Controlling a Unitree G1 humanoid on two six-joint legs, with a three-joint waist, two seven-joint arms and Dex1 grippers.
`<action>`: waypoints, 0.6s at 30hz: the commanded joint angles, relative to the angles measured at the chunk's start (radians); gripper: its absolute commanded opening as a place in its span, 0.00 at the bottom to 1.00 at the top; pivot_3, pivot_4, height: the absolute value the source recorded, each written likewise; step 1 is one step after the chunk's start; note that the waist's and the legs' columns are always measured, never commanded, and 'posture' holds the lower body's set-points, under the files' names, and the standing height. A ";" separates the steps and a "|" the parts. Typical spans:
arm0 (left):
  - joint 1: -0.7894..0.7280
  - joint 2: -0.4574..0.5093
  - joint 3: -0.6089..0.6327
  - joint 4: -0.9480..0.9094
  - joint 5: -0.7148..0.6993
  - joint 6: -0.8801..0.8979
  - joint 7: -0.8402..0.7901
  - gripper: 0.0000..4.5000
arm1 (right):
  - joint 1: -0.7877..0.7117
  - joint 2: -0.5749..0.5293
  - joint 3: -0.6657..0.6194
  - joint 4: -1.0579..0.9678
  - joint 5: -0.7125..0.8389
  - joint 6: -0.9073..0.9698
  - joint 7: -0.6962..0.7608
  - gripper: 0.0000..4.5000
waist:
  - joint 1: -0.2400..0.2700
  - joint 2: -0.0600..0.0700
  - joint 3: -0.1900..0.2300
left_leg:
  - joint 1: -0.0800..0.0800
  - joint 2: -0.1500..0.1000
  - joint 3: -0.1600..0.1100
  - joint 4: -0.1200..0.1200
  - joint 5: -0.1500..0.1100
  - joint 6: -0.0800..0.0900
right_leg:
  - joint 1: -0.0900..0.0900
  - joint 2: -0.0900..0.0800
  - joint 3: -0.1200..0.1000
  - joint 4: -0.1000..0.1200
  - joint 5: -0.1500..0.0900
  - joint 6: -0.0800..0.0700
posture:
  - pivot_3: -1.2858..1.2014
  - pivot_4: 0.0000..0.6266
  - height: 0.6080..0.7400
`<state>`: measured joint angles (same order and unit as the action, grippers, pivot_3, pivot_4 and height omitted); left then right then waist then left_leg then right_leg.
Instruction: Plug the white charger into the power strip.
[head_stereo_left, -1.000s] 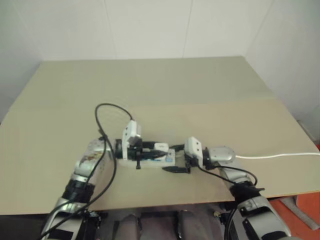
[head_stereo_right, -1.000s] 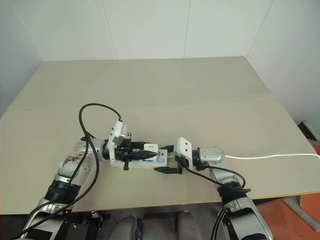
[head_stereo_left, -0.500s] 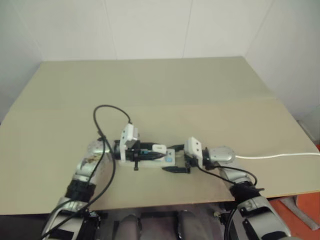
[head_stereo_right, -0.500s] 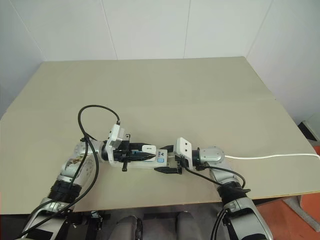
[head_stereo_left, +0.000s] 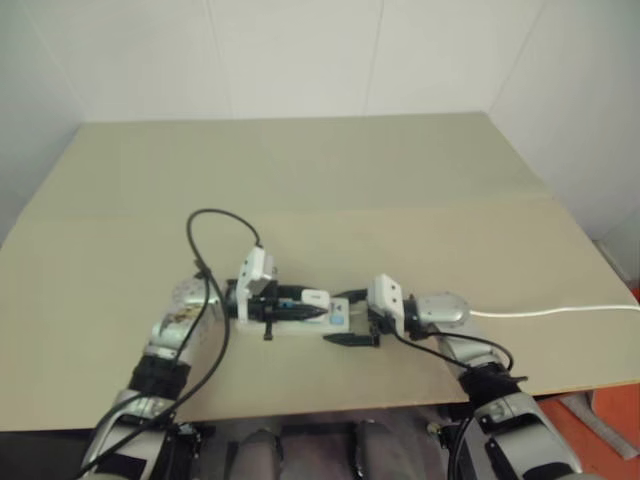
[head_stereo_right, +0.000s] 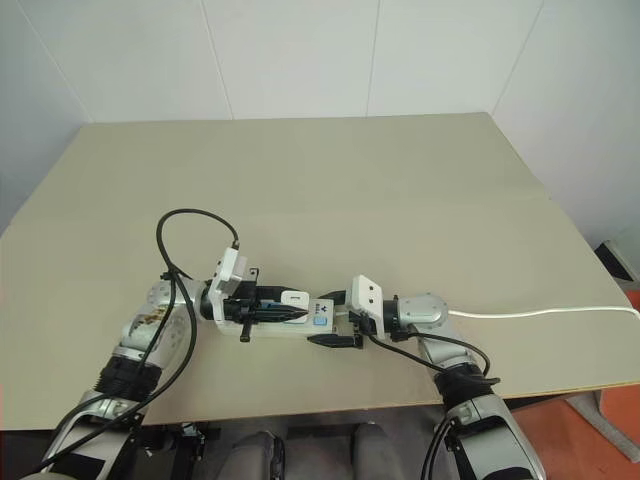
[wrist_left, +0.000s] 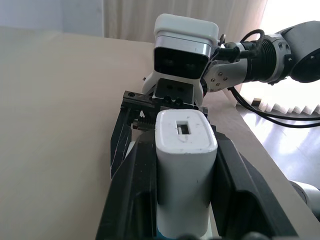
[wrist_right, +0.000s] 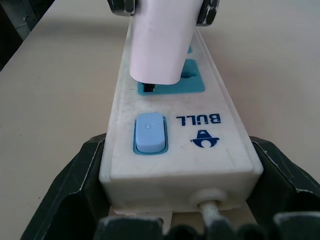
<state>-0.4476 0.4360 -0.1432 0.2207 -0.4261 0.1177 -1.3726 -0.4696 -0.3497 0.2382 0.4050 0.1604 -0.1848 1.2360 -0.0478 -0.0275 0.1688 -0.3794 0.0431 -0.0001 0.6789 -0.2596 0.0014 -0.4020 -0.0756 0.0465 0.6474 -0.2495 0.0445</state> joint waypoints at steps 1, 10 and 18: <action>0.036 0.017 0.011 0.042 0.022 -0.057 -0.026 0.23 | 0.010 -0.011 0.006 -0.010 -0.005 0.009 0.000 0.76 | 0.000 0.000 0.000 | 0.000 0.000 0.000 0.000 0.000 0.000 | 0.000 0.000 0.000 0.000 0.000 0.000 | 0.52 0.24 1.00; 0.027 0.035 0.019 0.131 0.027 -0.129 -0.059 0.23 | 0.009 -0.036 0.008 -0.028 0.005 0.030 0.024 0.76 | -0.001 0.000 0.000 | 0.000 0.001 0.000 -0.001 0.000 0.000 | 0.000 0.001 0.000 0.000 0.000 0.000 | 0.52 0.24 1.00; 0.039 0.044 0.020 0.193 0.040 -0.183 -0.071 0.23 | 0.005 -0.051 0.012 -0.037 0.015 0.045 0.030 0.76 | 0.000 0.000 0.000 | 0.000 0.001 0.000 -0.001 0.000 0.000 | 0.000 0.001 0.000 -0.001 0.000 0.000 | 0.52 0.24 1.00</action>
<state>-0.4482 0.4269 -0.1450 0.3490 -0.4320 -0.0641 -1.4432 -0.4714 -0.3626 0.2594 0.3859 0.1756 -0.1455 1.2393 -0.0482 -0.0272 0.1687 -0.3791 0.0436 0.0001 0.6777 -0.2597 0.0015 -0.4022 -0.0751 0.0465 0.6468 -0.2497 0.0443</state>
